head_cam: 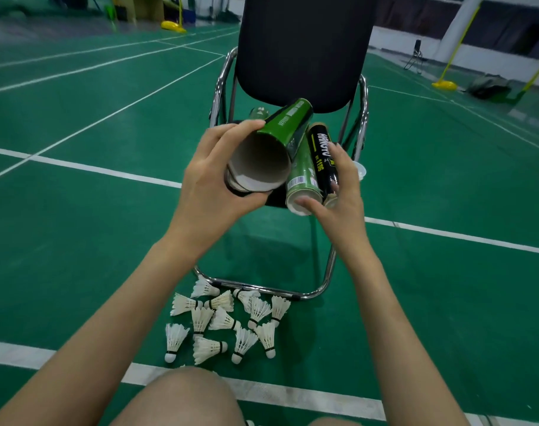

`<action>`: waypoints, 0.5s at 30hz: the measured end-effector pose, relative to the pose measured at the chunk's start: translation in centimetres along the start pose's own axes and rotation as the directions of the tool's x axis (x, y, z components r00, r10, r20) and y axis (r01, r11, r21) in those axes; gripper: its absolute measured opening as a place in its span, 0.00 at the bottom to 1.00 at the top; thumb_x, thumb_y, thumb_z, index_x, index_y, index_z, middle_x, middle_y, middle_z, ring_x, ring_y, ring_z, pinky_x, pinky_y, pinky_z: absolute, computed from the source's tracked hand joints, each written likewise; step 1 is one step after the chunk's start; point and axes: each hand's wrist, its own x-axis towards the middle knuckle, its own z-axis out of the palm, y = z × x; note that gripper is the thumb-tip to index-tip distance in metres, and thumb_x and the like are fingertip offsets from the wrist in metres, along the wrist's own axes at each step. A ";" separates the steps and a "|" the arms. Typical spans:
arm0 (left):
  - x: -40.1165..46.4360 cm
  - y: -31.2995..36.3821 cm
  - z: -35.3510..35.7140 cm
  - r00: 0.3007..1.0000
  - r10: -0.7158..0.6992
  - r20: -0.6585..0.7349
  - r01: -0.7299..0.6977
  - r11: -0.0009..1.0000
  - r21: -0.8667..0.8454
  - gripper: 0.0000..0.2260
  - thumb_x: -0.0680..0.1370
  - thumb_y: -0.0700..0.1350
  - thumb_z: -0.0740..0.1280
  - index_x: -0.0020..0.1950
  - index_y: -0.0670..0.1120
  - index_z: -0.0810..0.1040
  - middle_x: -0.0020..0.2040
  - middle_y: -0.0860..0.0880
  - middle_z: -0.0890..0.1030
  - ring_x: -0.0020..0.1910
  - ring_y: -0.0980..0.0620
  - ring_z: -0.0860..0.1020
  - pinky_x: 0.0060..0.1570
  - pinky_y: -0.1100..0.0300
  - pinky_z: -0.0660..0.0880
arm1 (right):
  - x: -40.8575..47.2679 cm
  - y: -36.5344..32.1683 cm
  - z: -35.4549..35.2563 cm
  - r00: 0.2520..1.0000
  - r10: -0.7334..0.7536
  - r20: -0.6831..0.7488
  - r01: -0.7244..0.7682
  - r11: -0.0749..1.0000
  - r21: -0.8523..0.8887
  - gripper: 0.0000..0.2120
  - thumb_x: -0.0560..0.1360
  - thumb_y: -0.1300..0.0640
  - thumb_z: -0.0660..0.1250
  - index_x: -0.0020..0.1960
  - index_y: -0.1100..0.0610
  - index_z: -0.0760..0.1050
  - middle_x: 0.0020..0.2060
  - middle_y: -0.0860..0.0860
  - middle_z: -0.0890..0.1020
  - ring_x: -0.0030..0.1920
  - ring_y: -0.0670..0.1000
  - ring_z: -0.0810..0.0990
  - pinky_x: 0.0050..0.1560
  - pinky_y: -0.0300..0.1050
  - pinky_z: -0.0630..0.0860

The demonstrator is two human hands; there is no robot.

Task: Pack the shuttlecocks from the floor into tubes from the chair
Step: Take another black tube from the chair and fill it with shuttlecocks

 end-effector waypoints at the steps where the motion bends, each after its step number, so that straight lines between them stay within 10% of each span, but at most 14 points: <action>1: 0.2 0.5 -0.5 1.000 0.011 0.009 -0.011 1.000 0.008 0.30 0.65 0.41 0.74 0.66 0.45 0.71 0.59 0.47 0.72 0.56 0.58 0.70 0.53 0.67 0.68 | 0.3 -0.9 0.0 1.000 -0.027 -0.001 0.027 0.999 0.033 0.41 0.66 0.57 0.76 0.72 0.44 0.58 0.70 0.41 0.61 0.73 0.48 0.59 0.70 0.57 0.64; 7: 1.2 3.5 -3.6 0.998 0.023 0.059 -0.022 0.999 -0.024 0.32 0.65 0.46 0.75 0.67 0.48 0.70 0.60 0.51 0.71 0.58 0.59 0.70 0.55 0.51 0.74 | 1.5 -4.6 -0.2 0.992 -0.122 -0.012 0.123 0.989 0.085 0.38 0.67 0.62 0.74 0.72 0.50 0.60 0.70 0.44 0.65 0.72 0.47 0.61 0.70 0.56 0.63; 15: 2.5 7.2 -7.0 0.982 0.157 0.109 -0.146 0.984 -0.100 0.34 0.66 0.46 0.74 0.68 0.48 0.64 0.63 0.52 0.67 0.62 0.56 0.69 0.58 0.55 0.74 | 1.9 -9.1 -0.7 0.965 -0.239 -0.105 0.255 0.952 0.171 0.29 0.68 0.61 0.71 0.67 0.53 0.66 0.64 0.50 0.71 0.67 0.48 0.69 0.66 0.54 0.69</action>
